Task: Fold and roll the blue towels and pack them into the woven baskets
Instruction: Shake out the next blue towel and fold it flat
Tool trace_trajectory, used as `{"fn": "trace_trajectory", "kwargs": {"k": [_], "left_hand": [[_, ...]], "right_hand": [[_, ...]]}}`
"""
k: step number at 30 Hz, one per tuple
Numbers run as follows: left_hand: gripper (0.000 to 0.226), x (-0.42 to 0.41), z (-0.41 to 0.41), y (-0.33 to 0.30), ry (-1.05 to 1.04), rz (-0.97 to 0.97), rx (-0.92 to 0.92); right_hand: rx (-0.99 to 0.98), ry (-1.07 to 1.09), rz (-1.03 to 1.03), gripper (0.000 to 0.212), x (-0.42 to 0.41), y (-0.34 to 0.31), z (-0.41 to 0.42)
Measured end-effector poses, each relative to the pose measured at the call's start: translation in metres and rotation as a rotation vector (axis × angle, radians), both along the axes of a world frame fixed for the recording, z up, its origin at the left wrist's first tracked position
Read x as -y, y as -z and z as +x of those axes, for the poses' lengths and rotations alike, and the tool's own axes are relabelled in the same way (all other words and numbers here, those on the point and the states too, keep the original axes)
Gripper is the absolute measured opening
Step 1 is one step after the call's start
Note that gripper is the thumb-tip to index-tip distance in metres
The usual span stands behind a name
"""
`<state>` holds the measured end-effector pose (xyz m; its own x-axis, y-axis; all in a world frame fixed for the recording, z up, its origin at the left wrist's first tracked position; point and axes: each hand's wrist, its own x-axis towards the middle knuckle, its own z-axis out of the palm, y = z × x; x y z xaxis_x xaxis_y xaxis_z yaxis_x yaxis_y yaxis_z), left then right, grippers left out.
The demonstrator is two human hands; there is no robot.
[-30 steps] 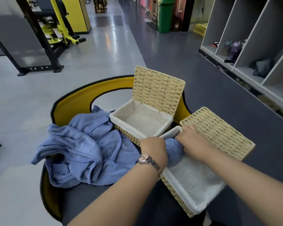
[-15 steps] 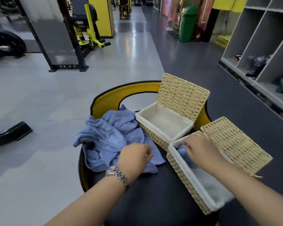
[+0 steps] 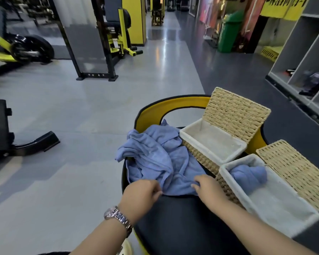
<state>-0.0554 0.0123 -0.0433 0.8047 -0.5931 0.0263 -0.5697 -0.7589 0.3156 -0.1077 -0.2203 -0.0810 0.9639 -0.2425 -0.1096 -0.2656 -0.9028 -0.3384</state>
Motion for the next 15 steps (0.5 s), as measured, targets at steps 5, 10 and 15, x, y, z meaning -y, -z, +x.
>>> {"fn": "trace_trajectory", "kwargs": {"k": [5,10,15], "left_hand": [[0.024,0.016,-0.002,-0.005,0.018,-0.124,0.035],[0.035,0.026,-0.022,-0.037,-0.016,-0.362,0.083],[0.023,0.032,-0.040,-0.076,-0.061,-0.515,0.086]], "right_hand": [[0.476,-0.009,0.166,0.026,-0.003,-0.060,-0.010],[0.891,-0.061,0.188,0.033,-0.004,-0.156,-0.031],[0.569,-0.115,0.069,0.023,0.012,-0.205,-0.041]]}}
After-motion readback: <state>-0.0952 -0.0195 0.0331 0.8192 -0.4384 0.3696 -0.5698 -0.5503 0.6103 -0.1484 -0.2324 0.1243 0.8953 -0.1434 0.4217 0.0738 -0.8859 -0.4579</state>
